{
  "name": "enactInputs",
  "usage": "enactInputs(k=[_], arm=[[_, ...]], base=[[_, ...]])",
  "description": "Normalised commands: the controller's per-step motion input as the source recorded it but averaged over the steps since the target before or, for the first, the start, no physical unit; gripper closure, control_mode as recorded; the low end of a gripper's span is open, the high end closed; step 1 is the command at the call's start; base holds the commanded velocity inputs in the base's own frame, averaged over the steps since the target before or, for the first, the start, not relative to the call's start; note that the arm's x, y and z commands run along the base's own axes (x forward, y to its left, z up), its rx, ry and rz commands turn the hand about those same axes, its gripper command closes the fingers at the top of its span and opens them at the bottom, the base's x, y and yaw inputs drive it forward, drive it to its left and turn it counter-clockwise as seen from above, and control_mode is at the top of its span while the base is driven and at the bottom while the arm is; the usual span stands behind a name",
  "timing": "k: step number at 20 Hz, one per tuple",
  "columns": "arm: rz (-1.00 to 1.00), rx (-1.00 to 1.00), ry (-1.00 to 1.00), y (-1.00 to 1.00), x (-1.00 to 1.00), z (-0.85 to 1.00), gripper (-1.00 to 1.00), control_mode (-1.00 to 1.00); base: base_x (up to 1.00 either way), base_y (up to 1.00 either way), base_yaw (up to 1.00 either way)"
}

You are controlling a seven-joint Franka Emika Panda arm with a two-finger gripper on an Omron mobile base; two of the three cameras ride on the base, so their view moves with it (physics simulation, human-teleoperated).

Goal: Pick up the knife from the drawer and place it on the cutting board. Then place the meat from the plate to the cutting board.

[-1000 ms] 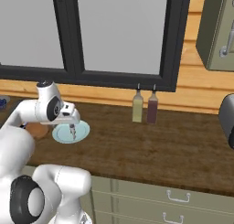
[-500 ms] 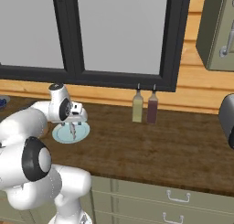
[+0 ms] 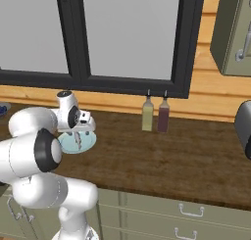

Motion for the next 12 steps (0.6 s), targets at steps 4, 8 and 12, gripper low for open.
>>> enactInputs(k=[4,8,12], arm=[[0.00,0.00,0.00,0.06,0.00,-0.43,-1.00,-1.00],[0.00,0.00,0.00,0.06,0.18,-0.27,-1.00,-1.00],[0.05,0.00,0.00,0.14,0.29,-0.13,-1.00,-1.00]], base=[[0.00,0.00,0.00],[0.00,0.00,0.00],[0.00,0.00,0.00]])
